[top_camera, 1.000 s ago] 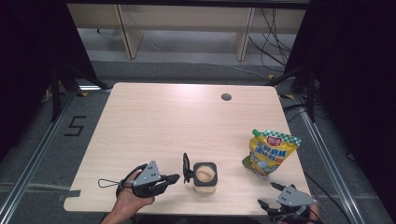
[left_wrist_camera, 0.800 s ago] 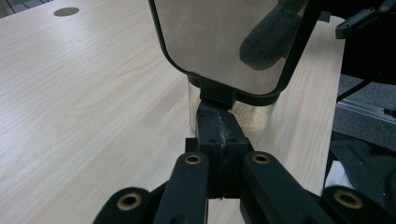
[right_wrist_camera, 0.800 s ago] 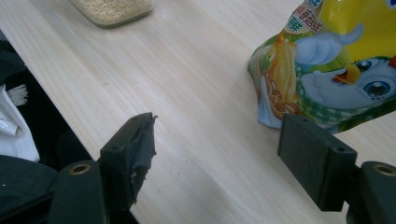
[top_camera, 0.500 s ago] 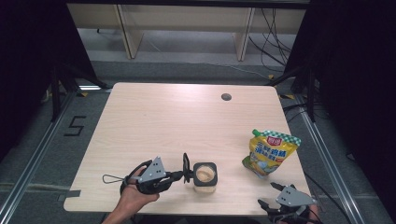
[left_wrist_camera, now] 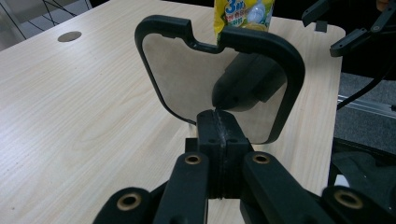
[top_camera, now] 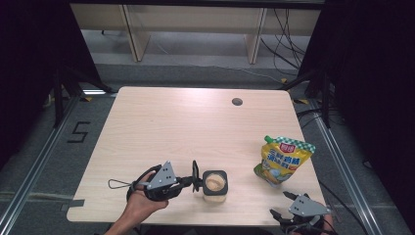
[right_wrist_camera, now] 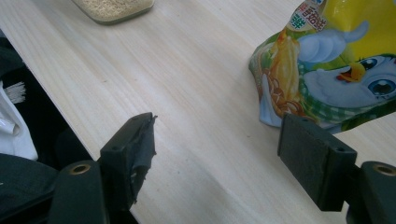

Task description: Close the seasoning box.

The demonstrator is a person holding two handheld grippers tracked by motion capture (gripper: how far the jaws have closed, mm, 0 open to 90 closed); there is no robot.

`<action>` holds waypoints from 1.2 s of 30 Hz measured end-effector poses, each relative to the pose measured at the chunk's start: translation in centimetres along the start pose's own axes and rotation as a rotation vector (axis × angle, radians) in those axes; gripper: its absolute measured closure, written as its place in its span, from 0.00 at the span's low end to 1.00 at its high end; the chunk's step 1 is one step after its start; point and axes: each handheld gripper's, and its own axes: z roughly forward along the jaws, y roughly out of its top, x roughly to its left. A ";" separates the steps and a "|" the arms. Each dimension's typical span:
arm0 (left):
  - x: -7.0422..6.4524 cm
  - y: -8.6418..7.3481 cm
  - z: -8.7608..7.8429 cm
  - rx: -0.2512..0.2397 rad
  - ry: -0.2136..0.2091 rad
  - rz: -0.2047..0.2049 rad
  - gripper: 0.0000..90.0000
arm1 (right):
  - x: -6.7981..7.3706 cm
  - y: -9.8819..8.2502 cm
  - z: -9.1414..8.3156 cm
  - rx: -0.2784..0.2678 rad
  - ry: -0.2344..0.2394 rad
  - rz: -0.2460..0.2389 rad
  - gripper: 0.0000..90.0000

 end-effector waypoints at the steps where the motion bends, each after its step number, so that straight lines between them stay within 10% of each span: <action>1: -0.1 0.0 0.1 -0.005 0.004 -0.014 0.99 | 0.1 0.0 0.0 0.004 0.002 0.007 0.31; 36: -1.3 1.7 2.9 0.016 -0.049 0.025 0.99 | 0.1 0.0 0.0 0.005 0.008 0.008 0.32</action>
